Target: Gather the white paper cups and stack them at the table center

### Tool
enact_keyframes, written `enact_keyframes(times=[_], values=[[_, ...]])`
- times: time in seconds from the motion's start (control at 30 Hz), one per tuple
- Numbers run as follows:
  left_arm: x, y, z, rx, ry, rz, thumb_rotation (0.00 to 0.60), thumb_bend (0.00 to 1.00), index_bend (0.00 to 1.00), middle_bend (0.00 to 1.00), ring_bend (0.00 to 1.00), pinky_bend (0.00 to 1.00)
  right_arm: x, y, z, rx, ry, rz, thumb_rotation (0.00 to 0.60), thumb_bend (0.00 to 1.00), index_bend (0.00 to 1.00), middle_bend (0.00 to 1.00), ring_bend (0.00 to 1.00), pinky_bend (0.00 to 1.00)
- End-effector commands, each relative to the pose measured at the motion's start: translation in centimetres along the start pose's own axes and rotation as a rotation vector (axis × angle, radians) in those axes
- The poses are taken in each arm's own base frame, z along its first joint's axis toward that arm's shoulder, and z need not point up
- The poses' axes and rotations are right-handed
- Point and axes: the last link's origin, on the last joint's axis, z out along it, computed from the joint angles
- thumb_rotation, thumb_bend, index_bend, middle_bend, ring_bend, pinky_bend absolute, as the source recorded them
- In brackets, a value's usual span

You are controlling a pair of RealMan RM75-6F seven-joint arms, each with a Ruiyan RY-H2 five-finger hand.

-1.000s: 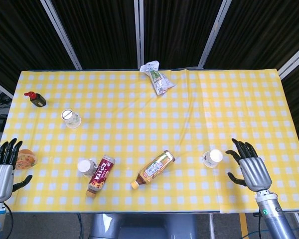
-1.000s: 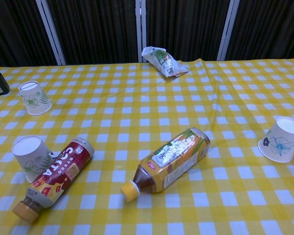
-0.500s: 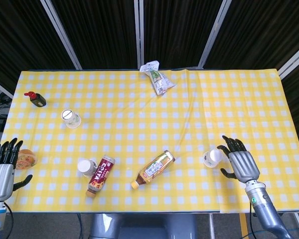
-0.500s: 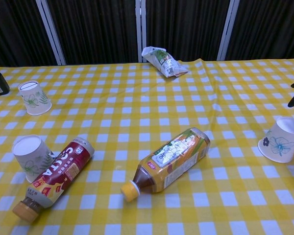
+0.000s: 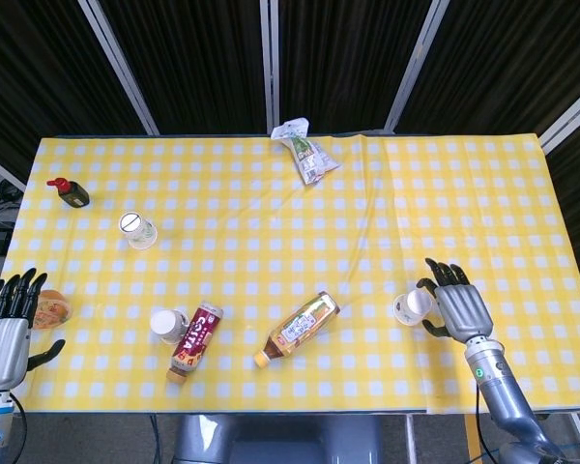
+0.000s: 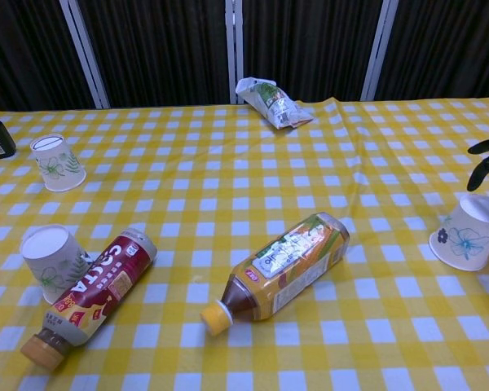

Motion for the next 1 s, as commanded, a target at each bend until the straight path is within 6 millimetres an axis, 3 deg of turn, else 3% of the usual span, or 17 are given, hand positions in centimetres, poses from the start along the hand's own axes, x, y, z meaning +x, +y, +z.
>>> enact_keyframes(times=[0.03,0.3,0.63,1.0], values=[[0.0,0.0,0.0,-0.001,0.001,-0.001,0.600,0.08,0.00,0.00,0.00,0.00,-0.3,0.0,0.2,-0.003,-0.012,-0.002,0.600,0.19,0.34,0.00,0.00,0.00],[0.0,0.0,0.0,-0.002,0.000,-0.001,0.600,0.08,0.00,0.00,0.00,0.00,-0.4,-0.7,0.6,0.010,-0.003,0.011,0.600,0.20,0.38,0.00,0.00,0.00],[0.0,-0.1,0.1,0.001,-0.002,-0.004,0.600,0.08,0.00,0.00,0.00,0.00,-0.3,-1.5,0.6,0.024,0.019,0.018,0.600,0.28,0.48,0.03,0.00,0.00],[0.0,-0.3,0.3,0.010,-0.004,-0.006,0.600,0.08,0.00,0.00,0.00,0.00,4.3,-5.2,1.2,0.109,0.140,0.049,0.600,0.28,0.48,0.04,0.00,0.01]])
